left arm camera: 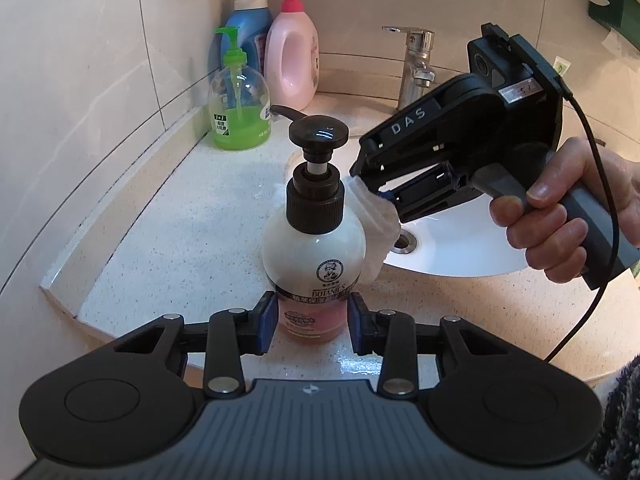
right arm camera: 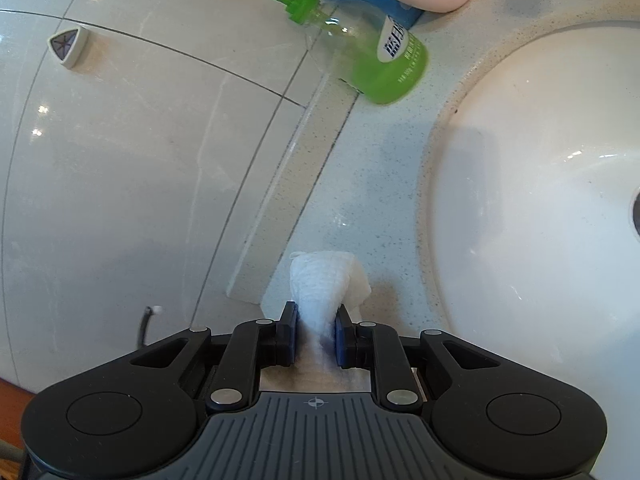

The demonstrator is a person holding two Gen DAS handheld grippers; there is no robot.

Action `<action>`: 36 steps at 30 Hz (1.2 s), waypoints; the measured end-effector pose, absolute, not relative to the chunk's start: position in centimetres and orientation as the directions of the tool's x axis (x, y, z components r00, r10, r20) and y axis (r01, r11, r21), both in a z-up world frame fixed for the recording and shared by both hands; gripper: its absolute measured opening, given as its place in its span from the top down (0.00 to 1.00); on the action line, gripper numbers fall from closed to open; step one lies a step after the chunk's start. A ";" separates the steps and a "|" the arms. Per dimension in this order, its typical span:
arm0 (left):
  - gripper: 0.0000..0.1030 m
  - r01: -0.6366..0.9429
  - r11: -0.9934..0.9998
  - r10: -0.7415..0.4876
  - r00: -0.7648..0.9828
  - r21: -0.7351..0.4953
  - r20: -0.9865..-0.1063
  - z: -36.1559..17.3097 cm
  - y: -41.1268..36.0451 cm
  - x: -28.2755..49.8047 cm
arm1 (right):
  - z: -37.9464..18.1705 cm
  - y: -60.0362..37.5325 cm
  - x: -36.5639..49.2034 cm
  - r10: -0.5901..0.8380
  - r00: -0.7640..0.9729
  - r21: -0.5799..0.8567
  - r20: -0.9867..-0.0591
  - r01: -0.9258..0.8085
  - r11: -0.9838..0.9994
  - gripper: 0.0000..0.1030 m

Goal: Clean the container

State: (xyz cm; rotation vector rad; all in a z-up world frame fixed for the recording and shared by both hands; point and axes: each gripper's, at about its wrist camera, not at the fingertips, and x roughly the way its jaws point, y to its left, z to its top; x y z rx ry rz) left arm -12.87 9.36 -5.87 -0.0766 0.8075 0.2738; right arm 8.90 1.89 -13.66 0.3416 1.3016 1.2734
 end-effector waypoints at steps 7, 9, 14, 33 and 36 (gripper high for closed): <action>0.59 -0.294 0.955 0.228 0.635 0.042 -0.738 -6.4 10.2 -13.4 | -15.8 1.0 8.2 0.790 -0.224 0.763 -0.571 -0.499 0.411 0.80; 0.59 -0.301 0.953 0.230 0.631 0.039 -0.741 -6.4 10.7 -13.5 | -15.4 1.0 7.9 0.771 -0.227 0.738 -0.595 -0.533 0.413 0.80; 0.59 -0.291 0.956 0.228 0.634 0.046 -0.739 -6.3 10.8 -13.7 | -13.5 0.8 8.1 0.781 -0.213 0.728 -0.587 -0.560 0.395 0.81; 0.63 -0.274 0.961 0.215 0.645 0.040 -0.734 -6.2 10.7 -13.8 | -13.2 3.6 9.5 0.842 -0.277 0.837 -0.463 -0.448 0.313 0.80; 0.63 -0.274 0.961 0.210 0.643 0.035 -0.737 -6.4 10.8 -13.8 | -14.7 3.8 9.5 0.822 -0.272 0.825 -0.500 -0.439 0.356 0.80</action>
